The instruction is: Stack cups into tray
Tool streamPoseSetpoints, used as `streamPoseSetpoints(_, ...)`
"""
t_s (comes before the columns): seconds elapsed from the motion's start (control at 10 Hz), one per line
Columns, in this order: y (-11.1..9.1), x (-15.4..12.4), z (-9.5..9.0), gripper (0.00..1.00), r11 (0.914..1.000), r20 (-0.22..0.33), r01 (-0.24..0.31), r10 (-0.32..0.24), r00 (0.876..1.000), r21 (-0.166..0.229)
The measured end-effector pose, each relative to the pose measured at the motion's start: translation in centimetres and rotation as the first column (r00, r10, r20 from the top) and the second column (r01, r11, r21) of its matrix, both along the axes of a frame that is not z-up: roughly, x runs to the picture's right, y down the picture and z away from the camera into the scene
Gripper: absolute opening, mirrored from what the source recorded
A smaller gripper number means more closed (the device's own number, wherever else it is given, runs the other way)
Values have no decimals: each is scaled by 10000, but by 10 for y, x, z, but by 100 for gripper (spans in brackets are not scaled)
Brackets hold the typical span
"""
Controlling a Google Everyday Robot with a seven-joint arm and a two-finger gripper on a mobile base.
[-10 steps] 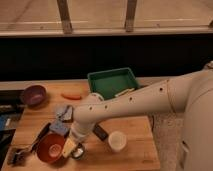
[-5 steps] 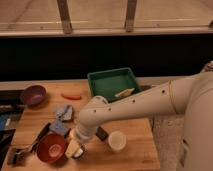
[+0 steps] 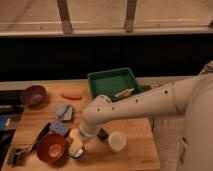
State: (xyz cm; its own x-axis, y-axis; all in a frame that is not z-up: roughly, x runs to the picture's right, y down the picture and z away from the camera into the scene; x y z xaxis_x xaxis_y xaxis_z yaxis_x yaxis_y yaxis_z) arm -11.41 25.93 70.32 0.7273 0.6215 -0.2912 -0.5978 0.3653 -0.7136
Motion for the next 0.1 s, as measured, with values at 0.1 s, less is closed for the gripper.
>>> streamPoseSetpoints(0.1,-2,1,5,80,10000,-11,-9,9,10000,49)
